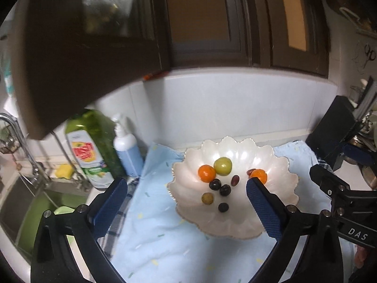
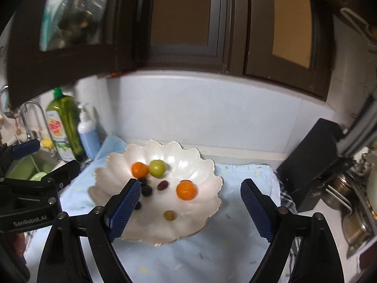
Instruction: Organize fruits
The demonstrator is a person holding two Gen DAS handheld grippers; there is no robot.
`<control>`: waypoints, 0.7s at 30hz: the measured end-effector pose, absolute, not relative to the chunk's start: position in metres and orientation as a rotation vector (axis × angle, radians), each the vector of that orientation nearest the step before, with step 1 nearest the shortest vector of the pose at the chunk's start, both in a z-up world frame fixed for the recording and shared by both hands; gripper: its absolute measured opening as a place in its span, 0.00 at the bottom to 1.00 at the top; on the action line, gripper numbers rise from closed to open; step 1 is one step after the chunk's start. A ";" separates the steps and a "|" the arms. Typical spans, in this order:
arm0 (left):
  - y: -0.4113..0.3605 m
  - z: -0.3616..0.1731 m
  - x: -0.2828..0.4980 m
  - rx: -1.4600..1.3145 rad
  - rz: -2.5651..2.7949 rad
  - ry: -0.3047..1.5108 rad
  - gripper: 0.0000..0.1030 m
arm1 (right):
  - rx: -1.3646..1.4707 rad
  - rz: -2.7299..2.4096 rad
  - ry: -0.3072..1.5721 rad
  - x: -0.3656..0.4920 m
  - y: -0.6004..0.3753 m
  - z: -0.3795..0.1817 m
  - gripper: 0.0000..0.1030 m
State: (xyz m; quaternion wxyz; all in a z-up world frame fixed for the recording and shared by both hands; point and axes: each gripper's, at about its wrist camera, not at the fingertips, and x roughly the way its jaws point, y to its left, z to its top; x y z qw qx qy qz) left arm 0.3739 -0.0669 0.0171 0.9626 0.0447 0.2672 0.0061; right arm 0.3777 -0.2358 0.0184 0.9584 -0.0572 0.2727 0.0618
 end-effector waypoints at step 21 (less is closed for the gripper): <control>-0.039 0.060 0.165 0.173 -0.059 0.378 1.00 | -0.089 0.073 0.431 0.156 -0.206 0.057 0.85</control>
